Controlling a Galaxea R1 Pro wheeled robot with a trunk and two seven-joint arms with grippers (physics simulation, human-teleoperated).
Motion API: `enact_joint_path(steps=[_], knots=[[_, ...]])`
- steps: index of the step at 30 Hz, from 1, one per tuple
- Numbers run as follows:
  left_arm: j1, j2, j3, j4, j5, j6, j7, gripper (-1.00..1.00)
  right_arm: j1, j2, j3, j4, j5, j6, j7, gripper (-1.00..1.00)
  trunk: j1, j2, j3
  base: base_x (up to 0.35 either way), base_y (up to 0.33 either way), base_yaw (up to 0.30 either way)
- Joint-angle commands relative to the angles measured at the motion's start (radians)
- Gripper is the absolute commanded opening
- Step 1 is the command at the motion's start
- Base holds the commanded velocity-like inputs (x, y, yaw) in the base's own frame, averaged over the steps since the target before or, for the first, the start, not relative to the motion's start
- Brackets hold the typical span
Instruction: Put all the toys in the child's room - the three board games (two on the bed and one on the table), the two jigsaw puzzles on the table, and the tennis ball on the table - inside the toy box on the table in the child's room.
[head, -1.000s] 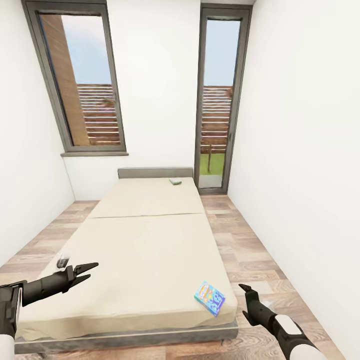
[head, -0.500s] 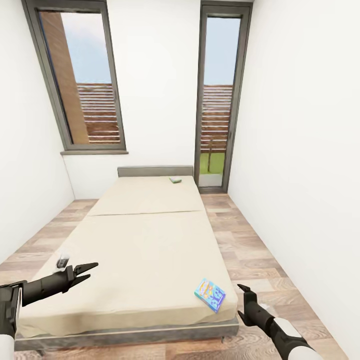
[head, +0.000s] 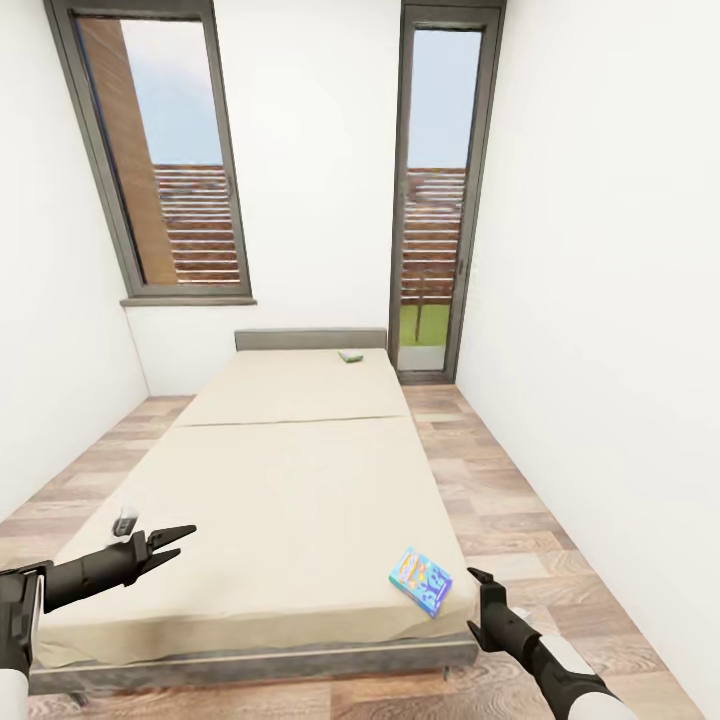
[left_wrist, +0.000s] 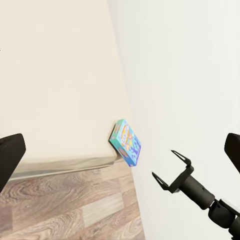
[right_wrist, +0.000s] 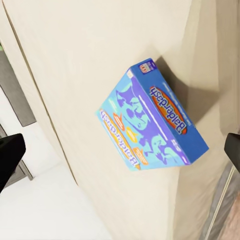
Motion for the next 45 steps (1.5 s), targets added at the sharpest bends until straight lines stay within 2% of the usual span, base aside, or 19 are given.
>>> enact_joint_path(steps=[1,8,16,25,38,45], knots=[[-0.001,0.000,0.003,-0.001,-0.010,0.011,-0.009,1.00,-0.001,0.001,-0.007,-0.001,0.000,0.006,0.000,1.00,0.004,-0.008,-0.004,0.000,0.000,0.000],[-0.001,-0.001,0.004,-0.001,-0.010,0.011,-0.010,1.00,-0.001,0.001,-0.007,-0.001,-0.001,0.006,0.009,1.00,0.031,-0.057,-0.026,0.000,0.000,0.000],[-0.001,0.001,0.004,-0.001,-0.009,0.012,-0.011,1.00,-0.001,0.000,-0.008,-0.002,-0.003,0.006,0.062,1.00,0.061,-0.113,-0.051,0.000,0.000,0.000],[-0.001,0.003,0.004,-0.001,-0.009,0.012,-0.012,1.00,-0.001,-0.014,-0.010,-0.001,-0.003,0.006,0.067,1.00,0.096,-0.176,-0.079,0.000,0.000,0.000],[-0.001,0.003,0.003,-0.001,0.000,0.008,-0.019,1.00,0.001,-0.001,0.000,-0.001,0.005,-0.003,0.065,1.00,0.146,-0.267,-0.120,0.000,0.000,0.000],[-0.001,0.005,0.001,-0.001,0.002,0.007,-0.043,1.00,0.001,0.001,0.002,0.000,0.009,-0.001,0.066,1.00,0.146,-0.267,-0.120,0.000,0.000,0.000]])
